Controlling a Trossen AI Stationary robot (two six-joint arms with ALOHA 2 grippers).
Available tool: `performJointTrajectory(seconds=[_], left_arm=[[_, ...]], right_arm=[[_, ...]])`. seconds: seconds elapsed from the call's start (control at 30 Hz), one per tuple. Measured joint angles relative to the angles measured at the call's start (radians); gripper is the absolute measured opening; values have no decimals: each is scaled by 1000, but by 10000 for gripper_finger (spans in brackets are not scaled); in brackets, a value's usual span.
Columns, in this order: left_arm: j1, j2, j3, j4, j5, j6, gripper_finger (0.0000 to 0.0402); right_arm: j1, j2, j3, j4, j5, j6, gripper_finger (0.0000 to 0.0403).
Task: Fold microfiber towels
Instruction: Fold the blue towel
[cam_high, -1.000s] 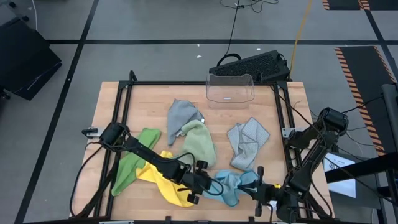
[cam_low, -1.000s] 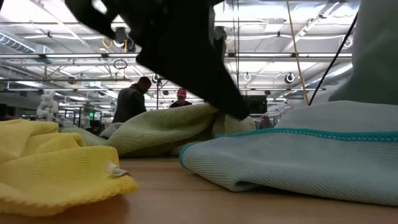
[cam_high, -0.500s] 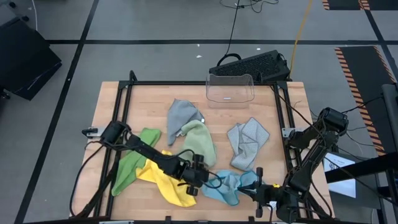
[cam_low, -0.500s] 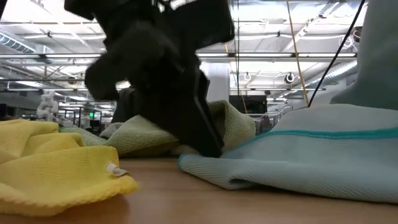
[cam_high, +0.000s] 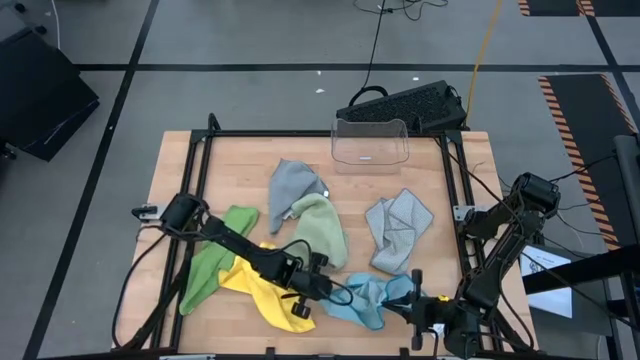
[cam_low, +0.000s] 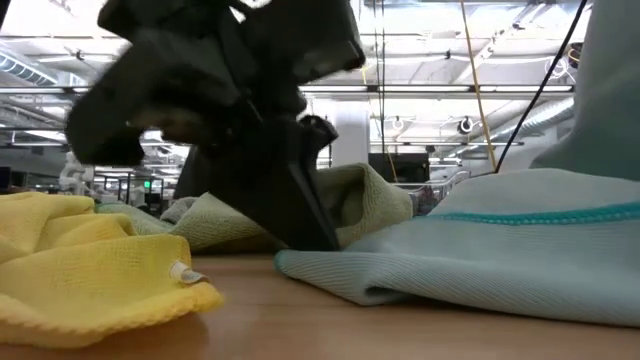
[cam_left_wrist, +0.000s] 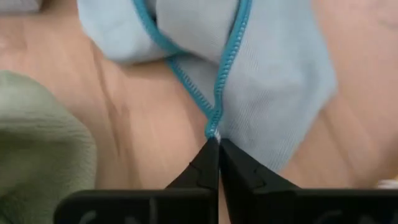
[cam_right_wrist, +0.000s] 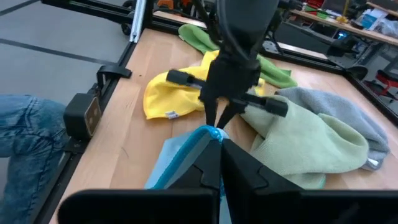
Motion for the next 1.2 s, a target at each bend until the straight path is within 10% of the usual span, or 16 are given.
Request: performJointTrajectory(seconds=[0.53,1.2], left_arm=[[-118,-113,0,54,-10,-35,37],[-153,-108,0,66,-86,-12,181]], right_arm=[[0,1,0,-7,-35,0,0],[0,1,0,-7,-35,22,10]])
